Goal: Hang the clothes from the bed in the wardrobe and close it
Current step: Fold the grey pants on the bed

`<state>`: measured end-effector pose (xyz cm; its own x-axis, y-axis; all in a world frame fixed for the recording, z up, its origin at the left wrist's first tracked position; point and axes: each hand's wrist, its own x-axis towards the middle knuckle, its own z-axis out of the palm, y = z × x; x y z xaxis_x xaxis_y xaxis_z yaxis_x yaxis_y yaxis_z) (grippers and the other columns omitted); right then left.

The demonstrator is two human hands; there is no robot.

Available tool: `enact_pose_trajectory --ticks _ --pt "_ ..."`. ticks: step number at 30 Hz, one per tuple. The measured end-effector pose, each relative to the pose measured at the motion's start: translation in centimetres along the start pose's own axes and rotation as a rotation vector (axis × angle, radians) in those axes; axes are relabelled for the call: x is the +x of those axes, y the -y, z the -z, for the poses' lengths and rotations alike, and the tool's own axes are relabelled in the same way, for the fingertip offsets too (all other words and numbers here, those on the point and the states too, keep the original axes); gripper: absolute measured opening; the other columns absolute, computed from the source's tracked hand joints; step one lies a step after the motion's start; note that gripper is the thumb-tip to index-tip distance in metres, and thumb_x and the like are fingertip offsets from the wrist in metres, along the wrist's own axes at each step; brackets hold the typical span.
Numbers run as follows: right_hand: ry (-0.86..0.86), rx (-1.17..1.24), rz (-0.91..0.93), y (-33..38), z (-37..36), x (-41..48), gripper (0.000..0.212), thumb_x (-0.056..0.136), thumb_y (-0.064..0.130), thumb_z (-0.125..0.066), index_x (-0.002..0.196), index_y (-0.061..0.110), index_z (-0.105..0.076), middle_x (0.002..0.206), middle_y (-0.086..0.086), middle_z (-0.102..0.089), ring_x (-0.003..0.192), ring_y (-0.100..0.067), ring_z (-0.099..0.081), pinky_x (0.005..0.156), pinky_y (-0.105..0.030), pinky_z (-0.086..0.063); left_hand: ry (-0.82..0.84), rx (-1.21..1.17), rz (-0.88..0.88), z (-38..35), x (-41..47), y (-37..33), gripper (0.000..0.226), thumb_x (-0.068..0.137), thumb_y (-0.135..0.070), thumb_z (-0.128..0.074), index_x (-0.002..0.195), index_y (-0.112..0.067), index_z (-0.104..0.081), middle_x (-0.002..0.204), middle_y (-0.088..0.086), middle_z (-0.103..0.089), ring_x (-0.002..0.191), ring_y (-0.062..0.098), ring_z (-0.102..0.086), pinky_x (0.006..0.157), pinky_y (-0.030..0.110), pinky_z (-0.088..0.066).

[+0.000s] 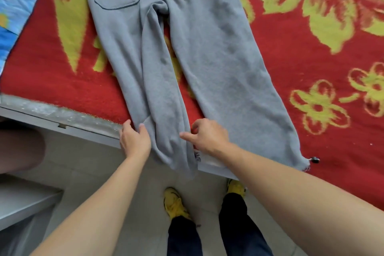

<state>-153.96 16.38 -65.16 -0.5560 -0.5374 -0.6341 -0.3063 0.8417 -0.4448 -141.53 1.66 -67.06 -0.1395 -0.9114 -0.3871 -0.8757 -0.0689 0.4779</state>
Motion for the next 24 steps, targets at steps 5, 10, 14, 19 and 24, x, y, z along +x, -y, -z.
enact_pose_trajectory --ticks 5,10,14,19,24 --pt "0.007 -0.078 -0.078 -0.6 -0.4 -0.4 0.017 0.079 0.031 -0.056 0.081 0.017 -0.065 0.088 -0.005 -0.068 0.088 -0.031 -0.062 0.066 -0.032 -0.042 -0.022 -0.175 0.153 1.1 1.3 -1.0 0.033 0.080 -0.017 -0.064 0.055 -0.013 -0.043 0.055 0.005 -0.039 0.061 0.026 -0.037 0.058 0.033 -0.033" --pt "-0.039 -0.171 -0.163 -5.6 4.0 -3.0 0.016 0.079 0.033 -0.056 0.071 0.022 -0.064 0.081 -0.004 -0.068 0.083 -0.030 -0.063 0.065 -0.033 -0.045 0.017 -0.088 0.217 3.3 -0.9 0.5 0.023 0.080 -0.013 -0.065 0.059 -0.013 -0.056 0.065 0.009 -0.056 0.068 0.027 -0.051 0.063 0.031 -0.040" --pt "-0.163 -0.075 -0.068 -7.3 6.1 -3.1 0.014 0.083 0.040 -0.060 0.089 0.029 -0.066 0.092 0.006 -0.067 0.094 -0.022 -0.063 0.076 -0.036 -0.052 0.042 0.072 0.051 2.2 -3.7 -0.7 0.027 0.083 -0.013 -0.065 0.109 -0.012 -0.058 0.116 0.011 -0.050 0.108 0.030 -0.049 0.087 0.041 -0.042" --pt "-0.431 0.033 -0.329 -14.2 12.0 -0.9 0.069 0.079 0.047 -0.071 0.135 0.017 -0.047 0.133 -0.010 -0.051 0.124 -0.032 -0.045 0.096 -0.044 -0.042 0.068 0.175 -0.279 0.0 -4.1 -6.0 0.036 0.082 -0.012 -0.062 0.118 -0.014 -0.058 0.120 0.011 -0.050 0.112 0.031 -0.050 0.091 0.045 -0.043" --pt "-0.260 0.112 -0.428 -14.3 14.1 1.5 0.086 0.074 0.053 -0.073 0.144 0.022 -0.033 0.136 -0.013 -0.047 0.127 -0.034 -0.045 0.099 -0.045 -0.042 0.230 0.150 -0.414 -2.1 -3.8 -14.0 0.027 0.084 -0.016 -0.061 0.111 -0.015 -0.061 0.104 0.005 -0.060 0.096 0.025 -0.058 0.085 0.034 -0.047"
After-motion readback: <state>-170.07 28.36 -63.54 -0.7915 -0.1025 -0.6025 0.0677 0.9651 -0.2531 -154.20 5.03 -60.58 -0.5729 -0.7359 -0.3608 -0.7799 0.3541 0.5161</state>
